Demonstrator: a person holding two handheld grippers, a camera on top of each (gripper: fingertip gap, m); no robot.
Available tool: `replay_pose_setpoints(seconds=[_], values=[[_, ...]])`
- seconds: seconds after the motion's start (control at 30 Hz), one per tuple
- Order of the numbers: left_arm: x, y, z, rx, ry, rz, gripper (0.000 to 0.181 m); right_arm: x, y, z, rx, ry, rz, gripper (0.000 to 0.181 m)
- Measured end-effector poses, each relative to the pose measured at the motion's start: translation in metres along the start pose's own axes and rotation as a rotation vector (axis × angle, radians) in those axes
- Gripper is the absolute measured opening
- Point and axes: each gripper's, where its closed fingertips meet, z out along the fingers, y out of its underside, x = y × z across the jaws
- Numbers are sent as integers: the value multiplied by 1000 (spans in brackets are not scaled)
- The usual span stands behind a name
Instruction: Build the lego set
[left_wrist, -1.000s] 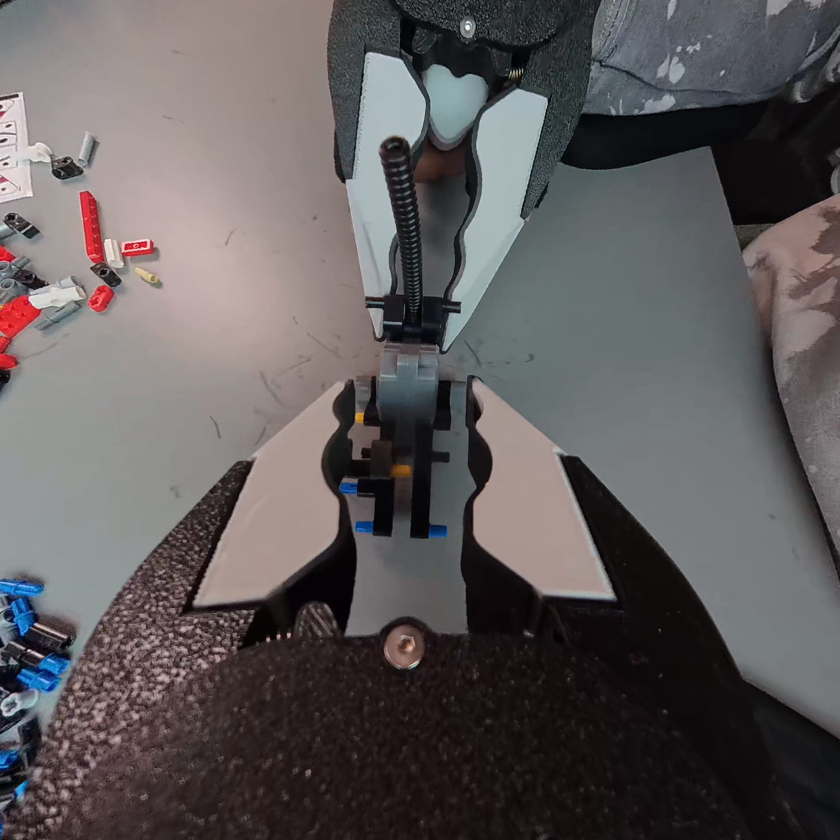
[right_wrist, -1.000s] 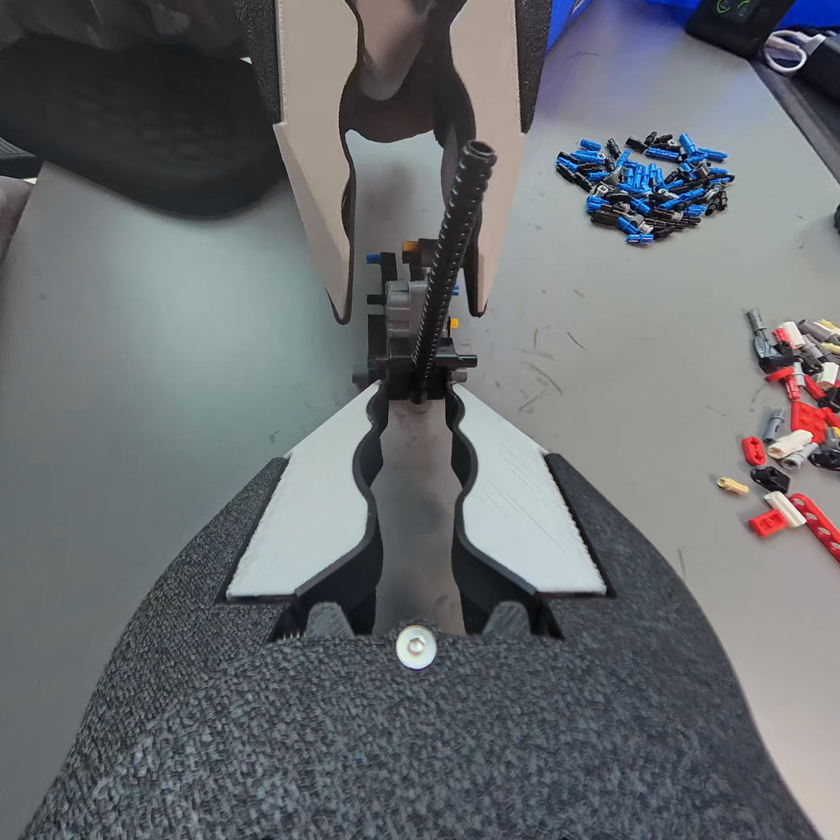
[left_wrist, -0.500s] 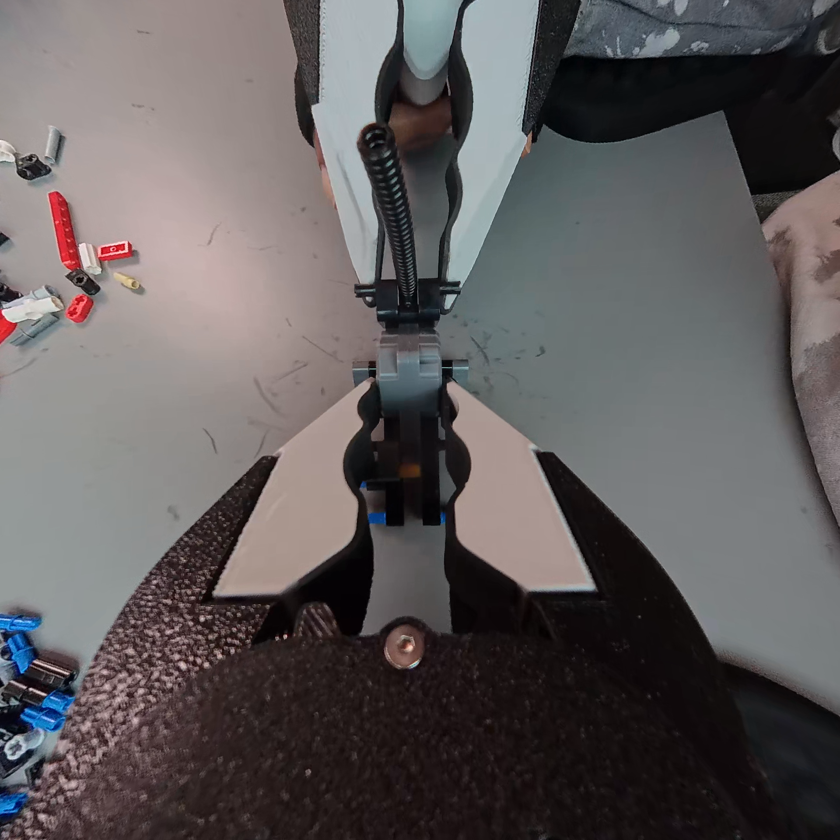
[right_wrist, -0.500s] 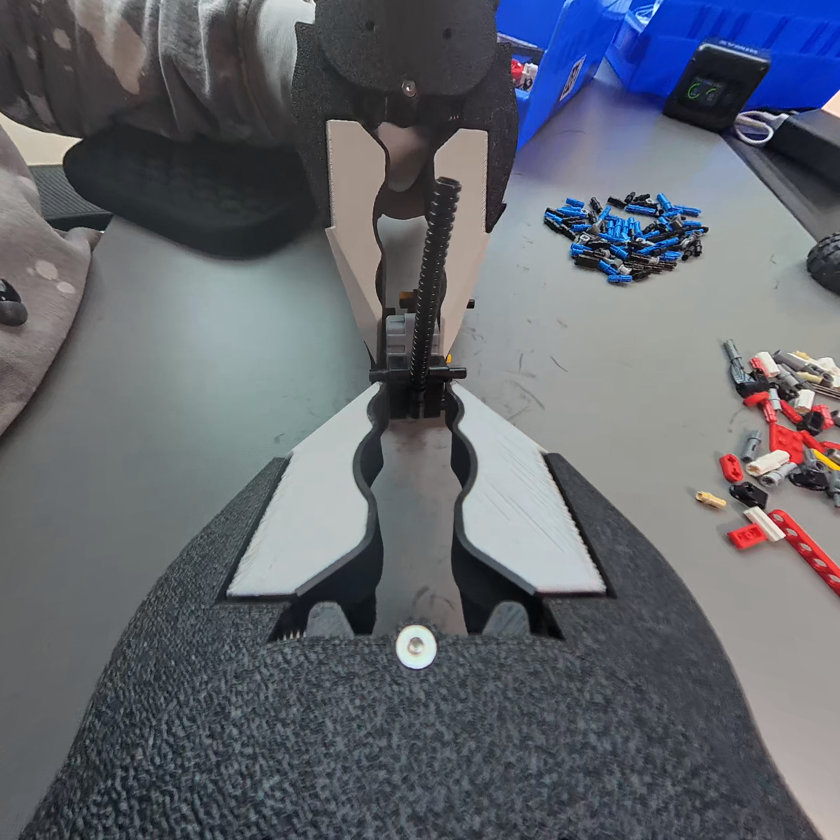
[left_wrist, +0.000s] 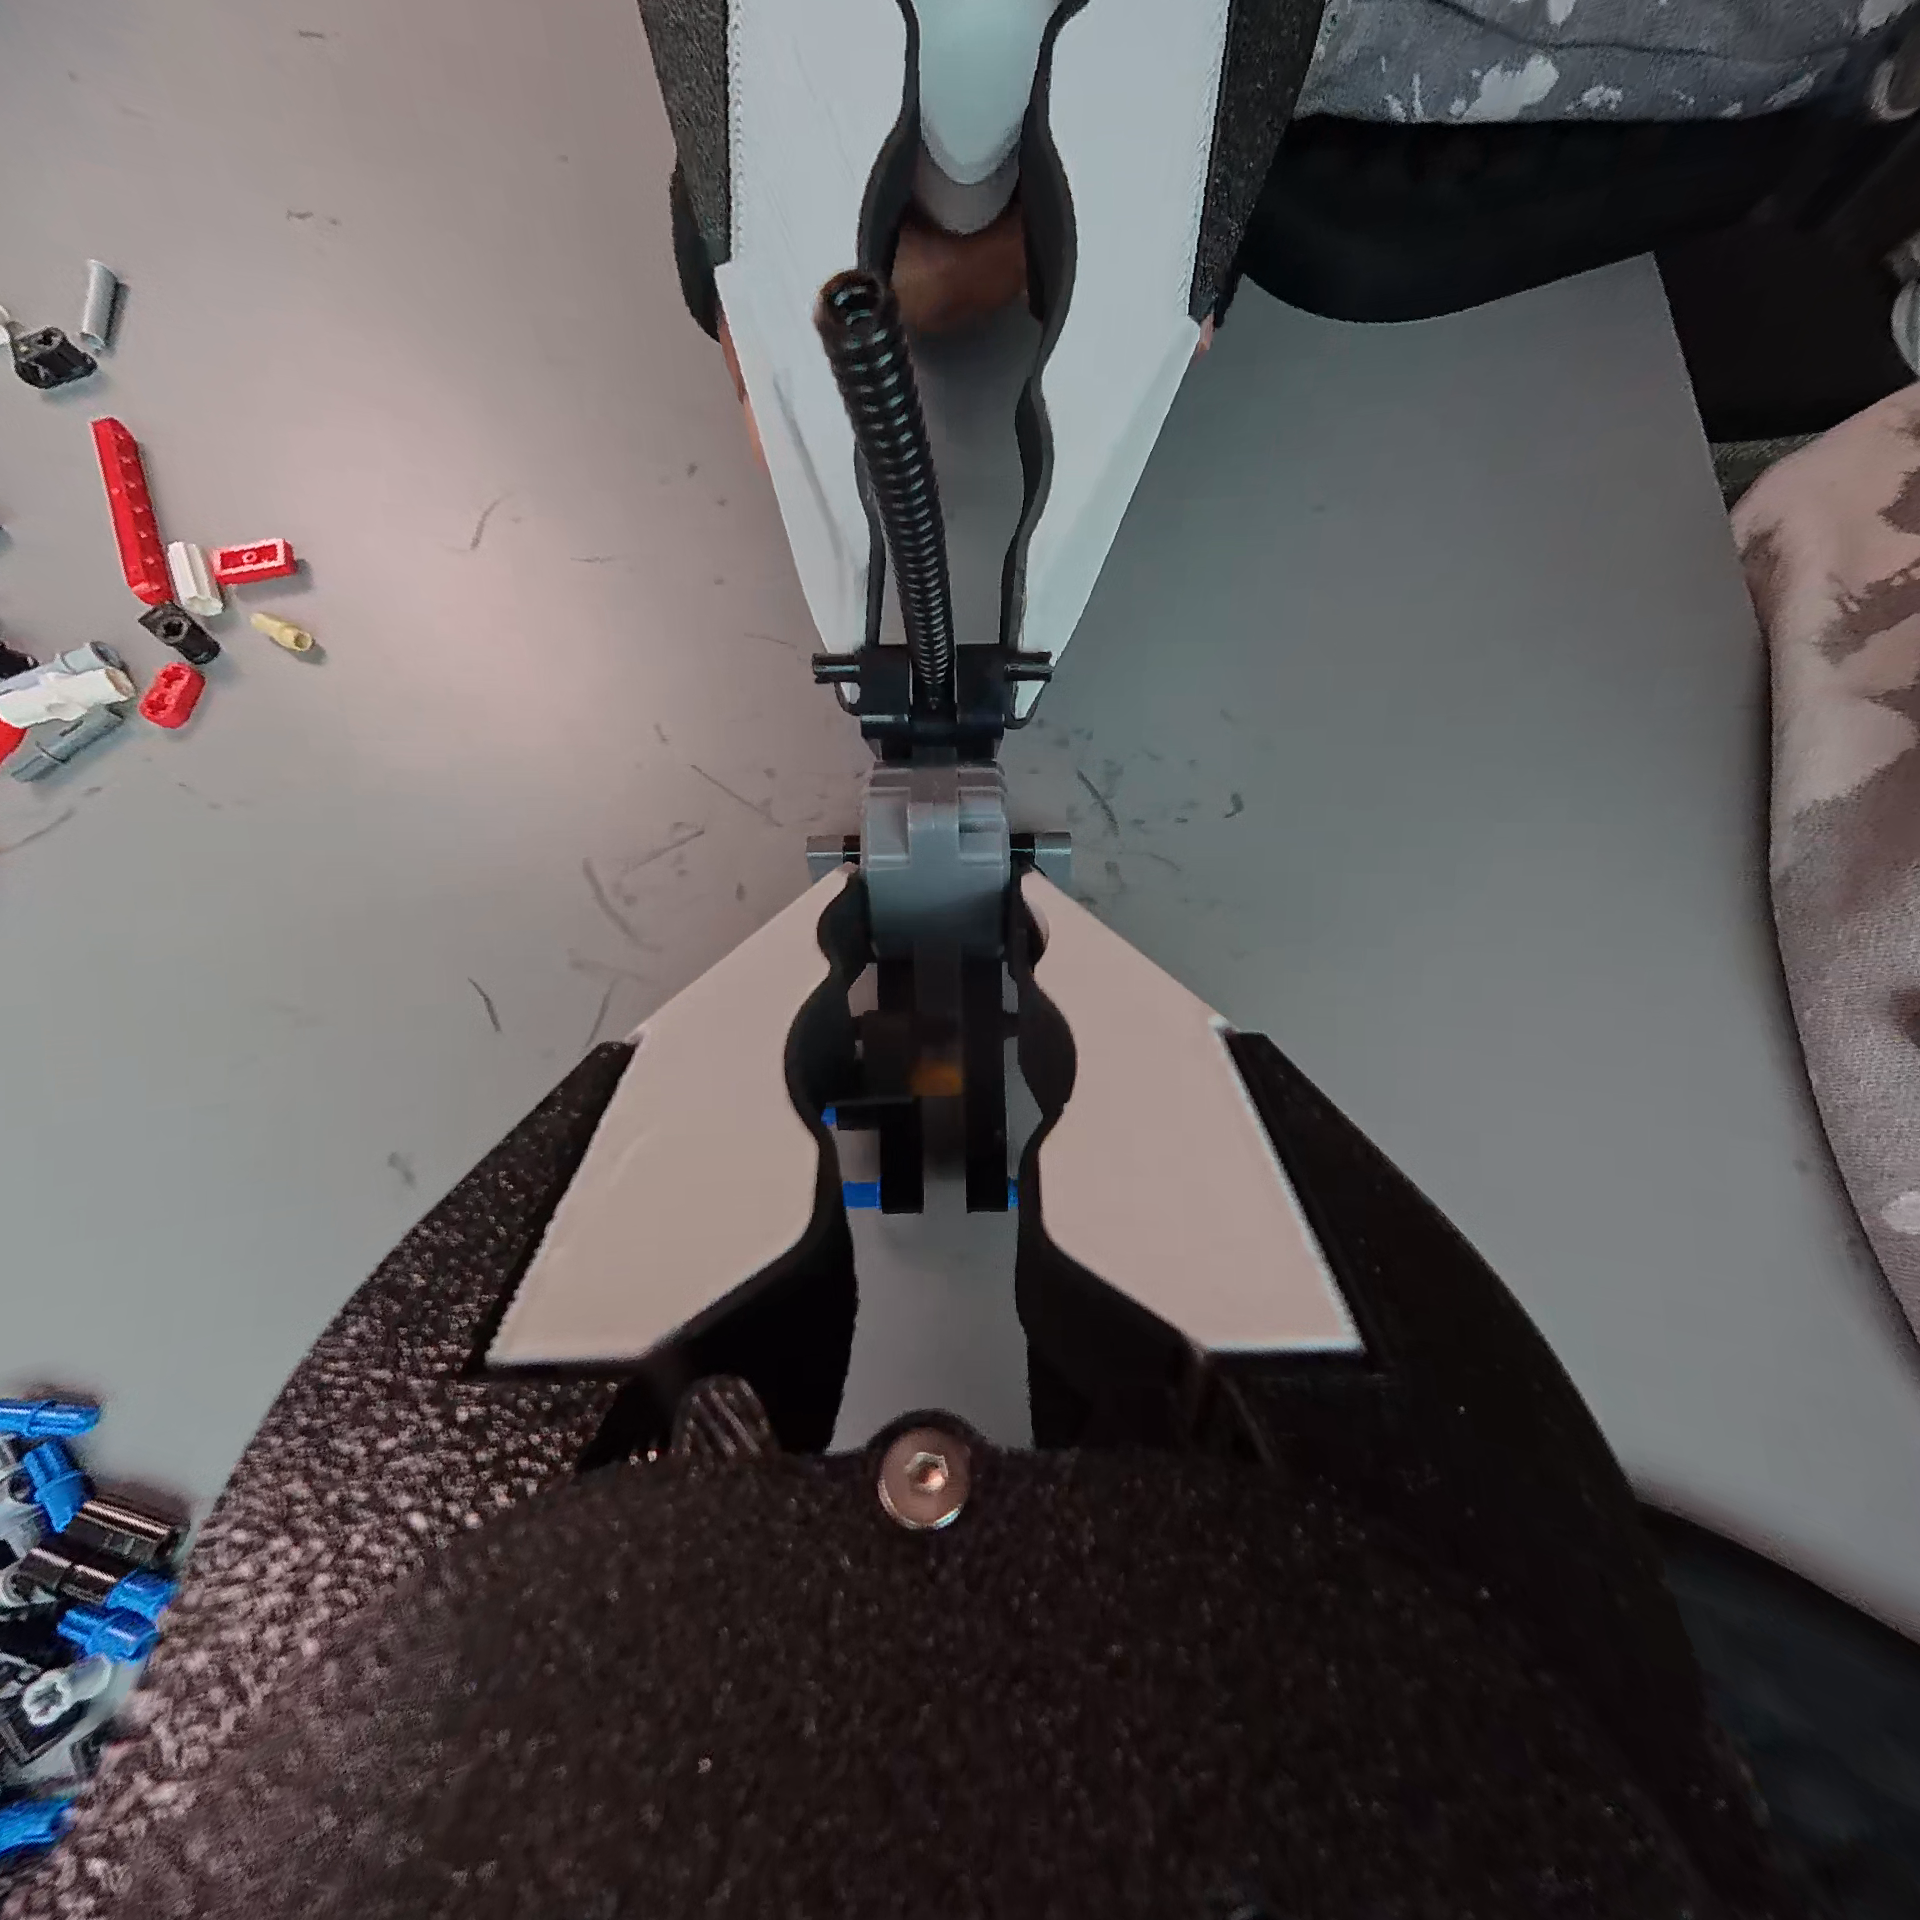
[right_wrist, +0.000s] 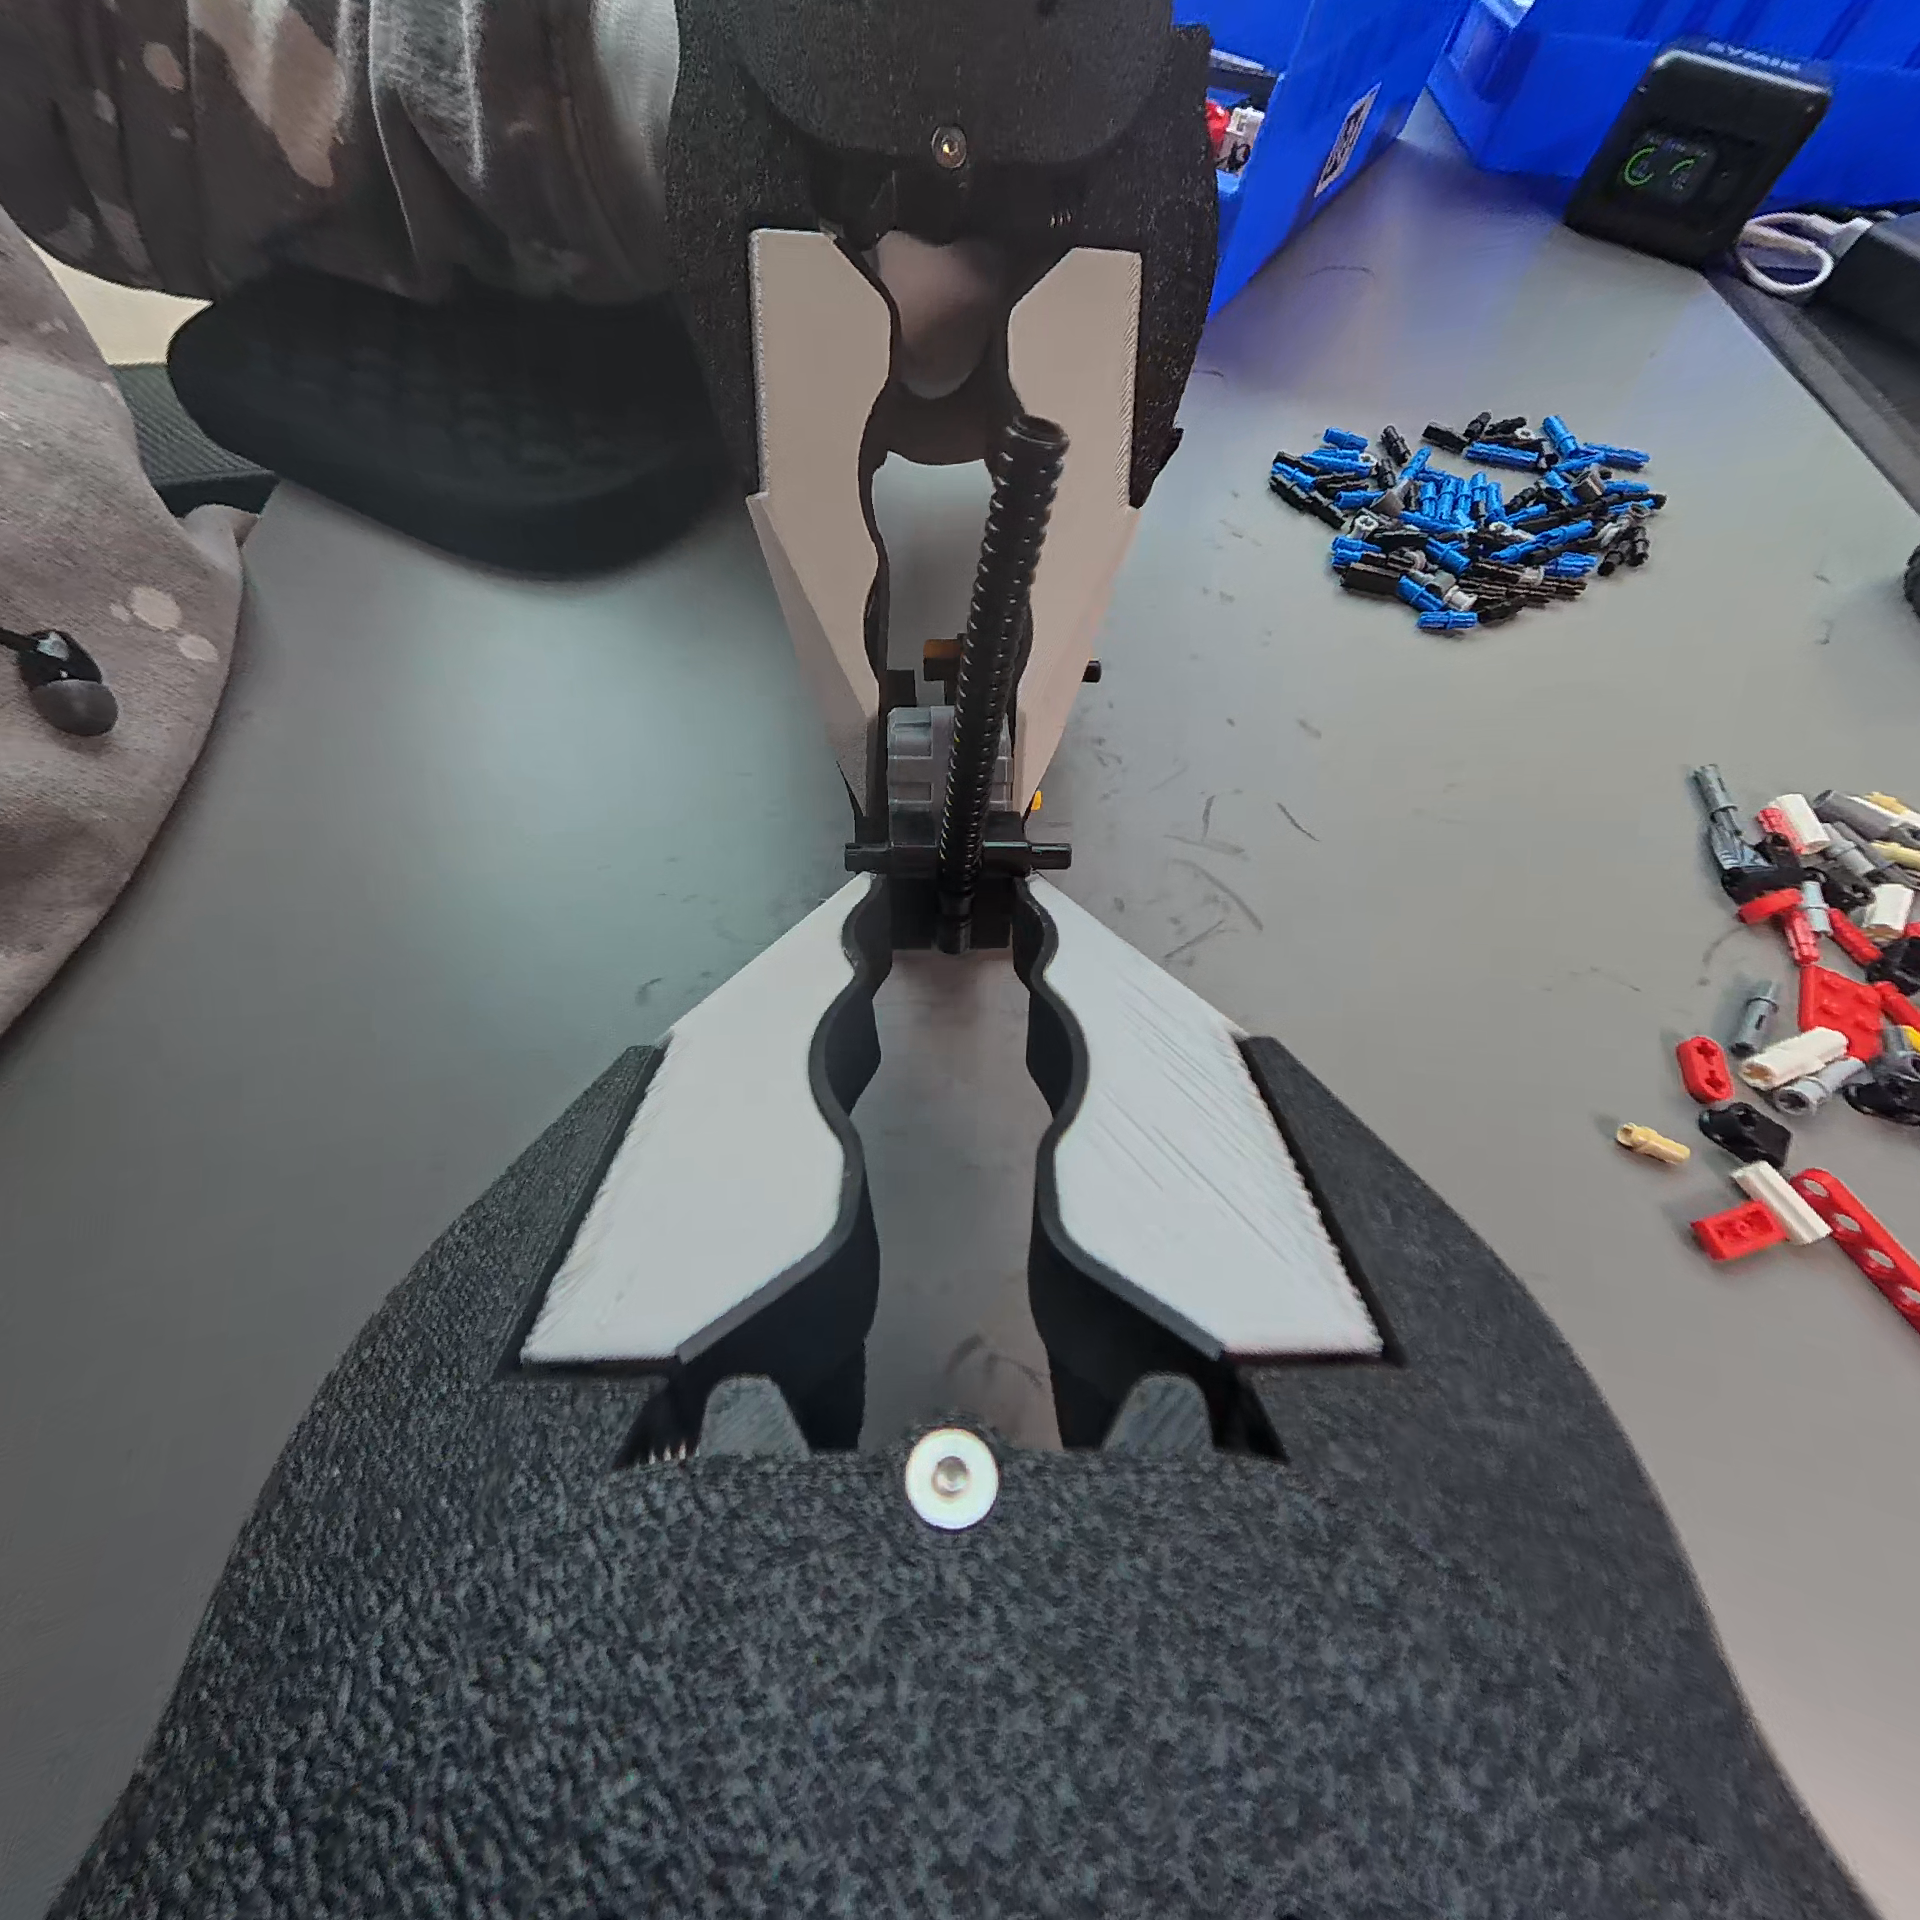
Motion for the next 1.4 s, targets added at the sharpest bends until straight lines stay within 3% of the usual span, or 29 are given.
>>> replay_pose_setpoints(seconds=[0.03, 0.07, 0.17, 0.27, 0.37, 0.53, 0.7, 0.8, 0.87, 1.4], values=[[-1, -1, -1, 8, 11, -31, 26, 2, -1, 0, 1, 4, 20, 23], [-3, -2, -2, 24, 28, -71, 26, 4, -1, -1, 0, 2, 48, 23], [-12, -6, -11, 115, 91, -260, 25, 10, 0, -10, 22, -15, 131, 52], [-18, -17, -25, 245, 178, -449, 25, 14, -8, -21, 103, -27, 185, 53], [-22, -29, -36, 336, 223, -522, 25, 13, -20, -24, 173, -35, 209, 51], [-18, -36, -36, 361, 239, -522, 25, 21, -26, -28, 230, -10, 237, 49], [-11, -34, -24, 286, 201, -478, 25, 29, -44, -34, 338, -36, 315, 49], [-8, -34, -18, 255, 187, -457, 25, 27, -46, -23, 309, -62, 323, 49], [-10, -31, -18, 241, 168, -455, 25, 23, -42, -21, 294, -91, 330, 32], [-10, -40, -38, 371, 197, -471, 25, 17, -29, -43, 283, -134, 373, 32]])
